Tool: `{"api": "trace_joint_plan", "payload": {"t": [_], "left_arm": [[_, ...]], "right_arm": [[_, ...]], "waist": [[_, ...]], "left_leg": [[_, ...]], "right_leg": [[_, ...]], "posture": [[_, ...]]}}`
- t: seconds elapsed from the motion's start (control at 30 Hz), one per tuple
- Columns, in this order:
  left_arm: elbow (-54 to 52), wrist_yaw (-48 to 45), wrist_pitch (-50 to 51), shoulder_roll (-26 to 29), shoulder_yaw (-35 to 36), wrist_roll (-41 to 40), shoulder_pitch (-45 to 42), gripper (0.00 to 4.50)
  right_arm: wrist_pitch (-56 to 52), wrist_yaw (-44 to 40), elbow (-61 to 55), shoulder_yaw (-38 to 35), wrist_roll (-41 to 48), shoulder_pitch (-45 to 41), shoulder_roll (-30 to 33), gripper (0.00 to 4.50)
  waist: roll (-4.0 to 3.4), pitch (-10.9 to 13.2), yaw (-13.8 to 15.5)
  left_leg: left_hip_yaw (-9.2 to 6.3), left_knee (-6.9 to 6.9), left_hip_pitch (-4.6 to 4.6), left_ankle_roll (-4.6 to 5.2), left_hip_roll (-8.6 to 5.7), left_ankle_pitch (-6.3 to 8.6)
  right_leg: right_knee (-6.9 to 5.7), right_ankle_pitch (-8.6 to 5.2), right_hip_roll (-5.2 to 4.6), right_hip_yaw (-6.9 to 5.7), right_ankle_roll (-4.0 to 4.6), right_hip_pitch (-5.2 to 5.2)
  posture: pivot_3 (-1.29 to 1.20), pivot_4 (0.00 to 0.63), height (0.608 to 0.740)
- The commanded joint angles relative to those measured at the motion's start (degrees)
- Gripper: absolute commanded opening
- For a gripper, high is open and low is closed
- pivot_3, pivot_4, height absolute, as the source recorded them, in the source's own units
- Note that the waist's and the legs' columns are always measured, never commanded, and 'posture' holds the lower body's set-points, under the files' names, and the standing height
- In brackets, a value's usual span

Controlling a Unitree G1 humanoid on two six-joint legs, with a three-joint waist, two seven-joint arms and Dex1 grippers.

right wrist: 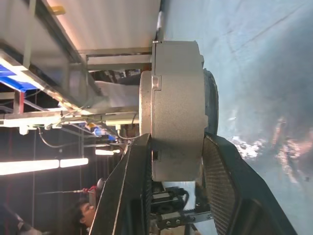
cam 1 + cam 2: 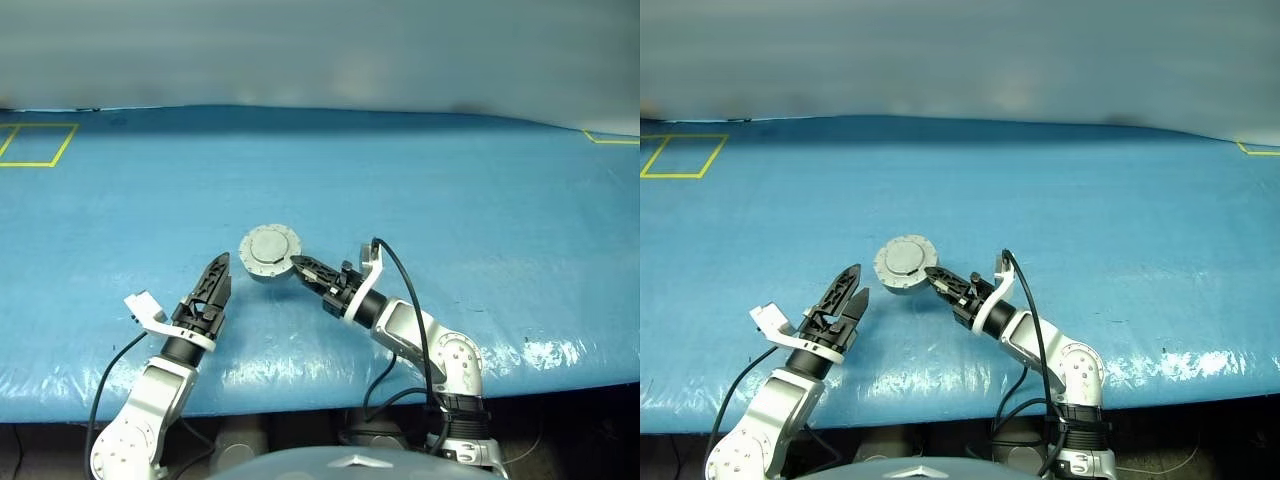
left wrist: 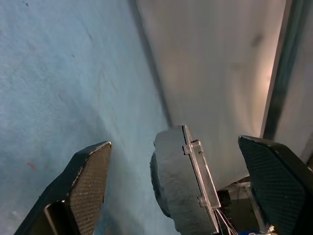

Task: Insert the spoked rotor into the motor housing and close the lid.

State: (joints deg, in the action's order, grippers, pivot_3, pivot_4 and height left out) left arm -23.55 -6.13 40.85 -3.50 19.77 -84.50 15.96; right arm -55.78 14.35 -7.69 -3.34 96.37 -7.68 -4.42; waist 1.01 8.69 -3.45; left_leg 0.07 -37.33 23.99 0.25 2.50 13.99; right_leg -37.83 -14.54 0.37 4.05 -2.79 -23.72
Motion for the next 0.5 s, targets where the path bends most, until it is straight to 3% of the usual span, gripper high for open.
{"api": "trace_joint_plan", "payload": {"t": [0.03, 0.5], "left_arm": [[-0.3, 1.1, -0.5, -1.2, -3.0, -4.6, -0.8, 4.5], [-1.5, -2.0, -3.9, 1.5, -5.6, -11.6, -1.0, 4.5]], "right_arm": [[2.3, -0.9, -4.8, 1.8, 5.2, -2.5, -2.4, 1.16], [4.7, -0.9, -5.9, 6.0, 5.8, -1.8, 0.6, 1.16]], "waist": [[0.0, 0.0, 0.0], [0.0, 0.0, 0.0]], "left_leg": [[0.0, 0.0, 0.01, 0.0, -0.02, 0.0], [0.0, -0.01, 0.01, 0.0, -0.07, 0.0]], "right_leg": [[0.0, 0.02, 0.0, 0.0, 0.01, 0.0], [0.0, 0.06, 0.07, -0.02, 0.11, 0.0]], "posture": [[0.0, 0.15, 0.74], [0.0, 0.15, 0.74]]}}
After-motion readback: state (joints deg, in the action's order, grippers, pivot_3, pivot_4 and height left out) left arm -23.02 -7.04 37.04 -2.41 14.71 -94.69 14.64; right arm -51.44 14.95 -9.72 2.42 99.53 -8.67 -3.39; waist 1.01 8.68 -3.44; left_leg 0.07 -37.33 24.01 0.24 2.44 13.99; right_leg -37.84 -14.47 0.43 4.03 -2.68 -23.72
